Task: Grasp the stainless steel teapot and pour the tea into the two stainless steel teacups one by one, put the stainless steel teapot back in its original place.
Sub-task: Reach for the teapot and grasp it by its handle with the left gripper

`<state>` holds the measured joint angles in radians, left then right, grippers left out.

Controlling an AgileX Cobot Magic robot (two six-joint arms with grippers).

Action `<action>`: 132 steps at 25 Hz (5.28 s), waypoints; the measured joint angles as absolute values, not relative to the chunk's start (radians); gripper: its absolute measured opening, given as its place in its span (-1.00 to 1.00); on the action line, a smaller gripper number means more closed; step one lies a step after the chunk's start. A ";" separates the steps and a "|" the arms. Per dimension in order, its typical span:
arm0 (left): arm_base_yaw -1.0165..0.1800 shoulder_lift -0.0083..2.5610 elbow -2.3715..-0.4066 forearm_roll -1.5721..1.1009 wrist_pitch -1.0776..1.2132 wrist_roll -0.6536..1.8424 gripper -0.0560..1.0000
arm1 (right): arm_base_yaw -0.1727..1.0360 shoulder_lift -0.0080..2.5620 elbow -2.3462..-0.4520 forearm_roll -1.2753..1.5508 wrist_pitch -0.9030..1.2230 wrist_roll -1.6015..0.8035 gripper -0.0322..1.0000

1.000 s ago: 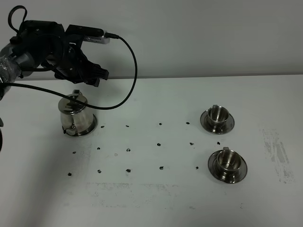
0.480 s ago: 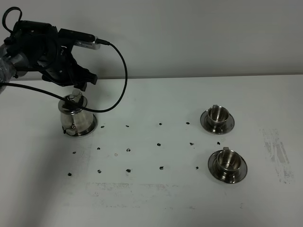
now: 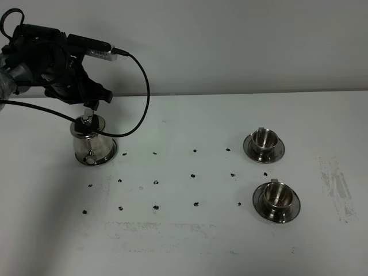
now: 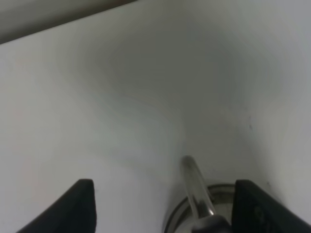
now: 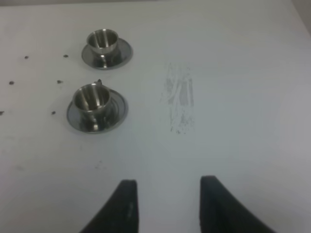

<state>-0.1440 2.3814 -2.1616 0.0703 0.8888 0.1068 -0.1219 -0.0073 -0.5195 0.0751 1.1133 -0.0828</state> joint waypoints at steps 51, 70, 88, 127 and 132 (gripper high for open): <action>-0.106 2.357 -2.162 0.160 1.037 0.205 0.25 | -0.122 -0.007 -0.519 0.075 1.113 -0.083 -0.37; -0.001 2.072 -2.008 0.106 1.055 0.273 0.25 | -0.122 -0.007 -0.519 0.075 1.113 -0.083 -0.37; 0.097 2.013 -1.500 -0.239 0.324 0.292 0.25 | -0.122 -0.007 -0.519 0.075 1.113 -0.083 -0.37; 0.085 2.227 -1.673 -0.373 0.464 0.291 0.25 | -0.122 -0.007 -0.519 0.075 1.113 -0.083 -0.37; 0.087 2.227 -1.673 -0.383 0.483 0.292 0.24 | -0.122 -0.007 -0.519 0.075 1.113 -0.083 -0.37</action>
<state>0.0865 2.2270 -1.6731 -0.3829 0.4835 0.2920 -0.1219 -0.0073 -0.5195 0.0751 1.1133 -0.0828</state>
